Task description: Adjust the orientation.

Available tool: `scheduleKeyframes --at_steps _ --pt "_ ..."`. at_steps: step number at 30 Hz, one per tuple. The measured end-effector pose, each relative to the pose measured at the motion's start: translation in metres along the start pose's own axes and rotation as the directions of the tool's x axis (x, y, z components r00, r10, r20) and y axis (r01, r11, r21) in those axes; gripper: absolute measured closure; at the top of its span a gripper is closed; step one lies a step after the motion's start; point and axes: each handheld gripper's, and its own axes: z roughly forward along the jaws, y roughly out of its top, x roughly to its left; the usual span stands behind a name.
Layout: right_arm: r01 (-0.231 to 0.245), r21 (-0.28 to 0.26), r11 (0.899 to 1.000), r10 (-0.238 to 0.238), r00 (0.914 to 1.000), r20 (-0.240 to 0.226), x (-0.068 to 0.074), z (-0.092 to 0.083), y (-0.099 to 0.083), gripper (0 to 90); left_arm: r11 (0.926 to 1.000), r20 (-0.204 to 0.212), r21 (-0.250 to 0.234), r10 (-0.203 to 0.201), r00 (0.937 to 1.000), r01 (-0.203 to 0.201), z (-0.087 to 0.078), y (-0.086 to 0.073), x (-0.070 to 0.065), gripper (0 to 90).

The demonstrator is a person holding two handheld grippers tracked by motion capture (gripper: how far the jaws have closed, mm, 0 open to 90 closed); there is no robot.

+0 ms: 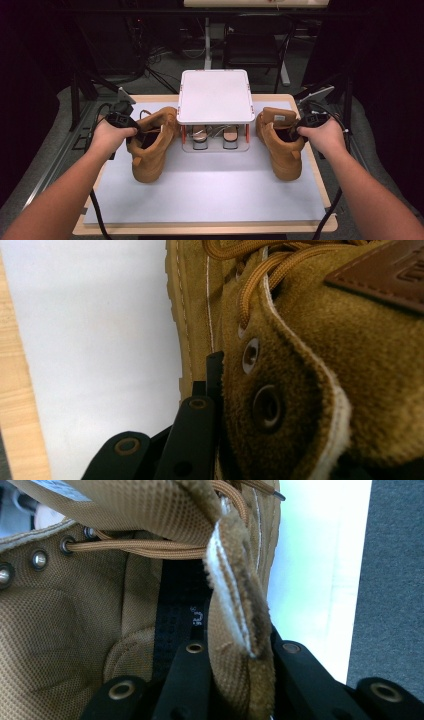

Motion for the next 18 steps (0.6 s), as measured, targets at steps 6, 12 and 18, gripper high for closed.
scheduleKeyframes --at_steps 6,12,18 --pt "-0.031 -0.02 0.999 0.03 0.9994 -0.014 0.005 -0.01 0.018 83.7 0.9987 0.018 -0.02 -0.047 0.9988 0.047 -0.002 0.014 0.004 85.5" --pt "-0.042 -0.053 0.998 0.042 0.9991 -0.009 0.012 -0.017 0.035 83.7 0.9947 0.026 -0.041 -0.093 0.9953 0.094 -0.007 0.023 0.01 85.6" --pt "-0.064 -0.069 0.996 0.062 0.9978 -0.023 0.016 -0.02 0.049 83.7 0.9904 0.009 -0.065 -0.122 0.9925 0.122 -0.012 0.034 0.014 85.5"
